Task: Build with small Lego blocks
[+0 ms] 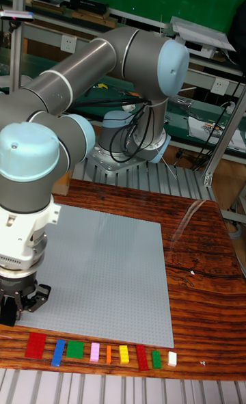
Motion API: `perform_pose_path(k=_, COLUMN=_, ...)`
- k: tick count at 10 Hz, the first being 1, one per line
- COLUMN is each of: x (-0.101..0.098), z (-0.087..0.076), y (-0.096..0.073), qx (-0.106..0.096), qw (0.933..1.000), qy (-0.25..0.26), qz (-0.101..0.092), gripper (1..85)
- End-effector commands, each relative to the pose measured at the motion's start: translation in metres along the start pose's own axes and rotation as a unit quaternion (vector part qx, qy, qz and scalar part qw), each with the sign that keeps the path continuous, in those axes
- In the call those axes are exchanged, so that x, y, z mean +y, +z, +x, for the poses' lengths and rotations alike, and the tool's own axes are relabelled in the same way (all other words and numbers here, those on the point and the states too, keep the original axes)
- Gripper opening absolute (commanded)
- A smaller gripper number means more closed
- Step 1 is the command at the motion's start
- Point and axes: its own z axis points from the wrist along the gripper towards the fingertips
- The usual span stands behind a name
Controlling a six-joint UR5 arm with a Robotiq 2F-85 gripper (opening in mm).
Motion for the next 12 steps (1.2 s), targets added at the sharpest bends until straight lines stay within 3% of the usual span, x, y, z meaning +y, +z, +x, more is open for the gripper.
perform_pose_path(k=1, x=0.006, z=-0.003, y=-0.001, qx=-0.011, qw=0.9998, qy=0.001, qz=-0.014, gripper=1.0)
perform_pose_path(k=2, x=0.01, z=0.009, y=0.001, qx=-0.017, qw=0.9997, qy=0.006, qz=-0.018, gripper=1.0)
perform_pose_path(k=4, x=0.014, z=0.018, y=0.001, qx=-0.021, qw=0.9995, qy=0.008, qz=-0.024, gripper=1.0)
perform_pose_path(k=12, x=0.01, z=0.027, y=0.013, qx=-0.027, qw=0.9993, qy=0.003, qz=-0.025, gripper=1.0)
